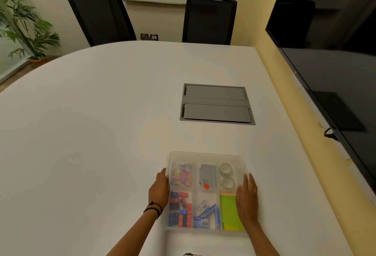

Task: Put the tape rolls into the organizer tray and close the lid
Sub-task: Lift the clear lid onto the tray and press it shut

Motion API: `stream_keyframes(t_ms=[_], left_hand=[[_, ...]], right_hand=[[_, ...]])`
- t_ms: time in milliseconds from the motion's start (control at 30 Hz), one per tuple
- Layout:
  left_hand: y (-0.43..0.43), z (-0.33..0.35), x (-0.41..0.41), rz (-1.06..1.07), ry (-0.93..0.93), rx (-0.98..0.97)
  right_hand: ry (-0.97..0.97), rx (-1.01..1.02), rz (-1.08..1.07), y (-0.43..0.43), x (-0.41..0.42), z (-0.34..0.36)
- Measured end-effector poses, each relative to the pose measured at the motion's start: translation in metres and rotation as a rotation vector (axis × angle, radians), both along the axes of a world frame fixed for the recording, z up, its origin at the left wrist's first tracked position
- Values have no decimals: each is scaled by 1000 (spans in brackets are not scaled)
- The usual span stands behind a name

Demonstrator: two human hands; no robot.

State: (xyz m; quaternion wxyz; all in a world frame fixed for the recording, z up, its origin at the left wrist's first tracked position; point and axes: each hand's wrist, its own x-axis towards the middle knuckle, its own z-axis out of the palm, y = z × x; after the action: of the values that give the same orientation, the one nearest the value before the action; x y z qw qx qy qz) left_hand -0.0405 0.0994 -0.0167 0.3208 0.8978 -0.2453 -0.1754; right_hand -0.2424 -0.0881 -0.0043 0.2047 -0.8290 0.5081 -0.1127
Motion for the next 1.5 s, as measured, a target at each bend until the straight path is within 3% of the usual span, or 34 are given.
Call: stream_keyframes(t_ms=[233, 967, 1500], left_hand=[[-18, -6, 21, 37, 37, 2], [-18, -27, 25, 88, 100, -115], [-66, -18, 63, 116, 77, -169]], right_hand=[[-85, 136, -187, -29, 17, -4], [-138, 165, -230, -35, 16, -18], [-99, 269, -237, -70, 45, -2]])
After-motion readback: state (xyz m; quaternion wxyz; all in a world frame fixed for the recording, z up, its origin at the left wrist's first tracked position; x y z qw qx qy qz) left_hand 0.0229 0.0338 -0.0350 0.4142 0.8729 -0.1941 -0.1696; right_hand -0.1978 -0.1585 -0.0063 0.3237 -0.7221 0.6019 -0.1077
